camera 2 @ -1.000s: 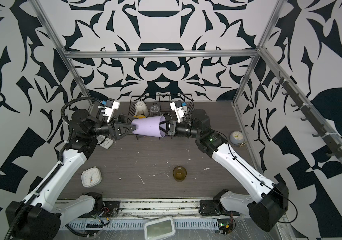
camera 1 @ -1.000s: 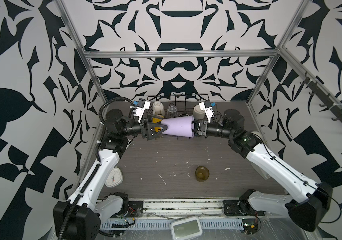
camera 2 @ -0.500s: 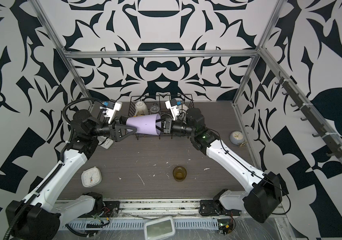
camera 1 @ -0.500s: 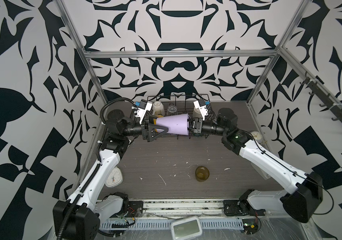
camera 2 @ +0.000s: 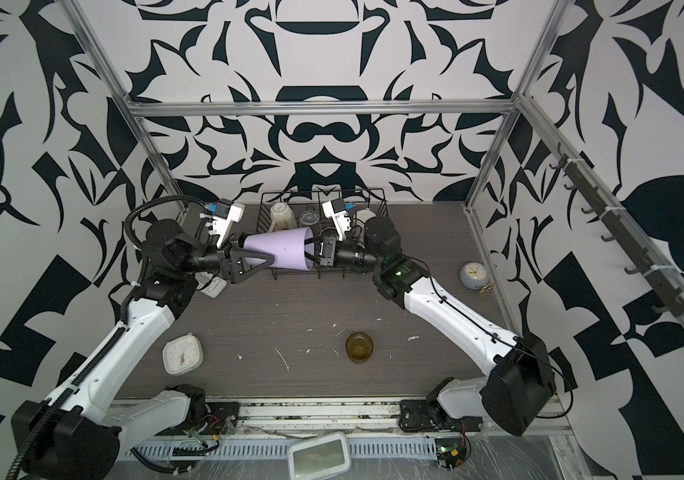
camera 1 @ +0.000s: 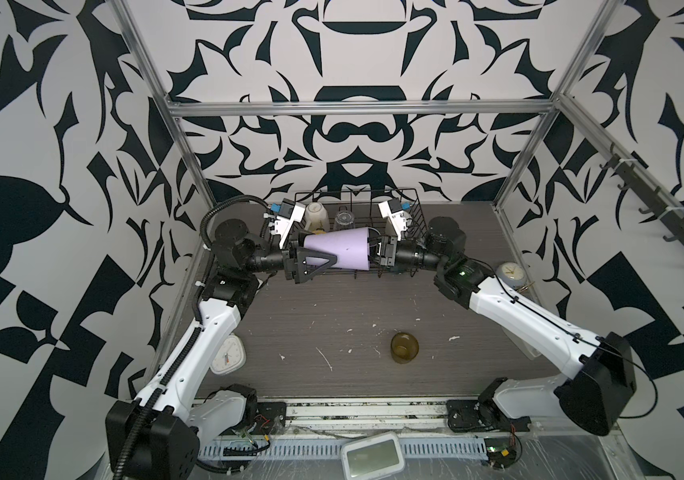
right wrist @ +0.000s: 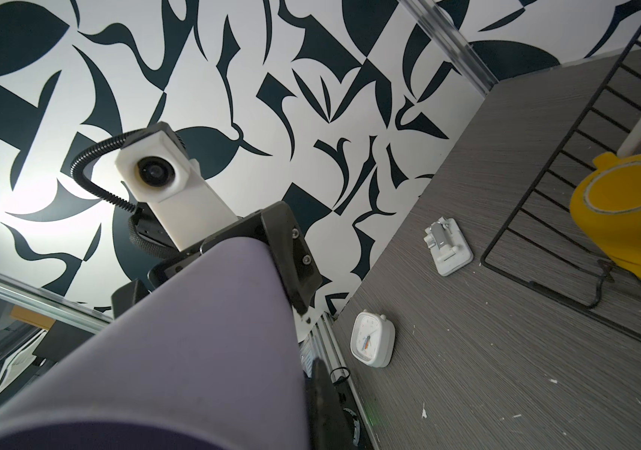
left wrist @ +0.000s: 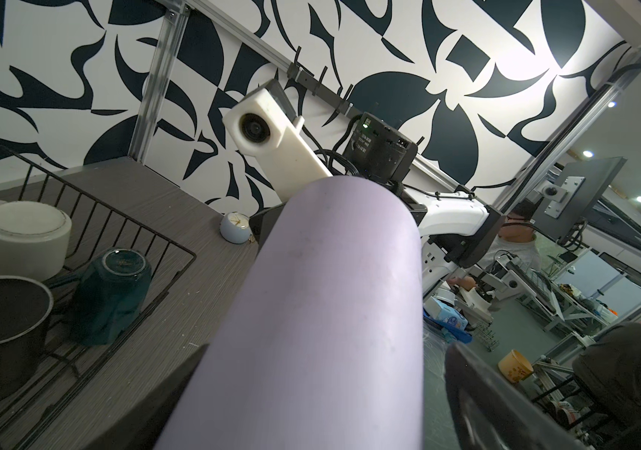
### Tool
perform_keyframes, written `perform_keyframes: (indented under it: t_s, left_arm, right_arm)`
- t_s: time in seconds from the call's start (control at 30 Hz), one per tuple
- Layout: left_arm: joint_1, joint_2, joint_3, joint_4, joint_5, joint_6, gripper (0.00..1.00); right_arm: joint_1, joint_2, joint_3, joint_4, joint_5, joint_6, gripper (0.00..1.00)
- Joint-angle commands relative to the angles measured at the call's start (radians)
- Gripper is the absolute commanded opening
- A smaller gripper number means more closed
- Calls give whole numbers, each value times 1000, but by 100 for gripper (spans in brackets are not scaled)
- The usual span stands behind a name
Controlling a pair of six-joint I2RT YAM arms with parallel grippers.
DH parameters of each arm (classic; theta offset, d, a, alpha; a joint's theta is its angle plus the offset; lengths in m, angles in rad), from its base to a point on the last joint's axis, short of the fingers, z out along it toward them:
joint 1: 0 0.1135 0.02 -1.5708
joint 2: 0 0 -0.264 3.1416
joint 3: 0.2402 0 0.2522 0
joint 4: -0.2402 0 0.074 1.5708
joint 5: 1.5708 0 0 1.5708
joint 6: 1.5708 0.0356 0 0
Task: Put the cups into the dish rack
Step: 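Close the left gripper on the lavender cup body beside the right gripper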
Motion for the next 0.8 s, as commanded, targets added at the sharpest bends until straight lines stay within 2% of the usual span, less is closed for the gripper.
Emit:
perform_keyframes:
  t_s: [0.0, 0.2, 0.3, 0.4, 0.47, 0.53, 0.6, 0.7, 0.77]
  left_arm:
    - [-18, -15, 15, 34, 71, 2, 91]
    - [-19, -13, 23, 40, 83, -2, 86]
    - [-19, -13, 30, 41, 93, -6, 74]
    - [-19, -16, 32, 39, 95, -7, 60]
    - [-19, -20, 32, 37, 91, -7, 40]
    - [-19, -22, 32, 30, 79, -5, 26]
    - [-19, -26, 34, 20, 69, 1, 15]
    - [-20, -31, 50, -31, 54, 35, 2]
    - [-19, -38, 65, -90, 38, 85, 0]
  right_arm:
    - [6, 20, 35, 97, 36, 33, 0]
    - [23, 41, 36, 104, 25, 35, 0]
    - [23, 45, 33, 107, 26, 35, 0]
    - [23, 44, 33, 108, 30, 37, 0]
    - [22, 43, 33, 102, 36, 34, 0]
    - [22, 41, 35, 94, 42, 29, 2]
    - [23, 38, 35, 88, 46, 26, 6]
    - [22, 28, 34, 69, 60, 16, 17]
    - [17, 16, 33, 43, 70, 1, 22]
